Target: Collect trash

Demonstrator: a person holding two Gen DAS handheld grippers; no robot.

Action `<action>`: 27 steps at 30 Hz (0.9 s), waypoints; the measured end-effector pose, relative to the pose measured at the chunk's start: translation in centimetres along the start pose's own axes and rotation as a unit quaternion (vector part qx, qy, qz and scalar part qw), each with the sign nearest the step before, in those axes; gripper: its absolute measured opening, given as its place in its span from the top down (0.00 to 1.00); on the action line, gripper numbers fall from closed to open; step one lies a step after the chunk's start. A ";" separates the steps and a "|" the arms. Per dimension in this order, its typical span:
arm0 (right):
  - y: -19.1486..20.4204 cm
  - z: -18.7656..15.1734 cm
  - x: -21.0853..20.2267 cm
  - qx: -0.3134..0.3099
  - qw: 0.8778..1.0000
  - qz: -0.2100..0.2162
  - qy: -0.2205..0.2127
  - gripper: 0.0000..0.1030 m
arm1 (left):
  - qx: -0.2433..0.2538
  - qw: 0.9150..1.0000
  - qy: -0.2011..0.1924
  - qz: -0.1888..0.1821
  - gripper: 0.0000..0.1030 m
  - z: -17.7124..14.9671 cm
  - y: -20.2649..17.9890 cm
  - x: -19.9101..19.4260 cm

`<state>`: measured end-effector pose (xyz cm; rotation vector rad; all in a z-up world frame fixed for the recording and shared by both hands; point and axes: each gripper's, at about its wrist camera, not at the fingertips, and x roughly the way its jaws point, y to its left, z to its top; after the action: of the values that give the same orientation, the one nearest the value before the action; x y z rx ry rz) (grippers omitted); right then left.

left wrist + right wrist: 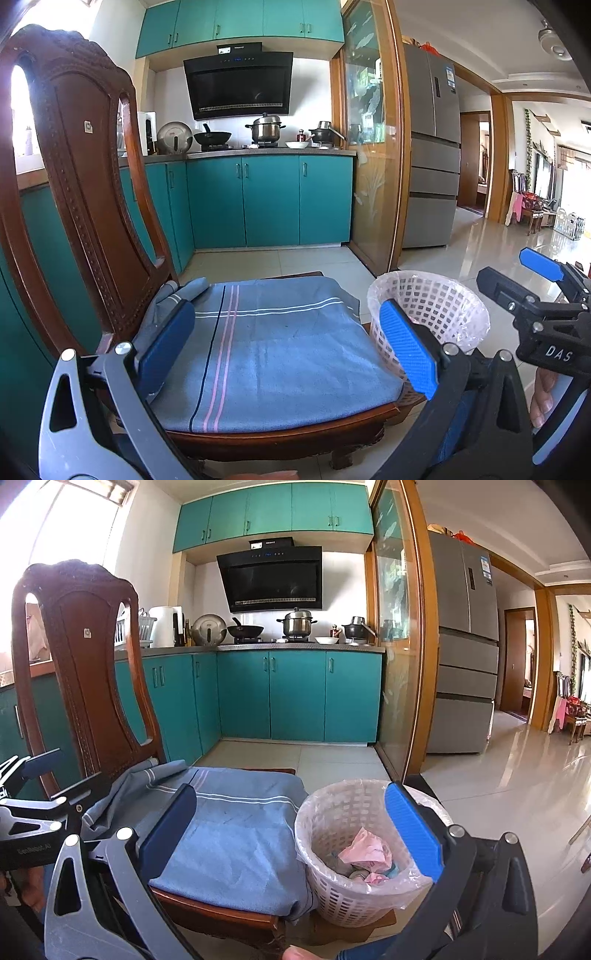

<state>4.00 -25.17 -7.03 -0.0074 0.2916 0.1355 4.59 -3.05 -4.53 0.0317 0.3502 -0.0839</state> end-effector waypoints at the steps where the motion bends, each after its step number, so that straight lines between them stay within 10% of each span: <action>1: 0.0 0.0 0.0 0.000 1.000 0.000 -0.001 0.03 | 0.000 1.000 0.001 0.000 0.03 0.0 0.0 0.0; 27: 0.5 0.2 -0.5 -0.005 1.000 0.000 -0.008 0.03 | -0.001 1.000 0.015 0.001 0.03 -0.4 0.2 0.5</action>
<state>3.52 -24.71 -6.66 -0.0155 0.2758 0.1370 4.90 -2.88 -5.09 0.0319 0.3799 -0.0813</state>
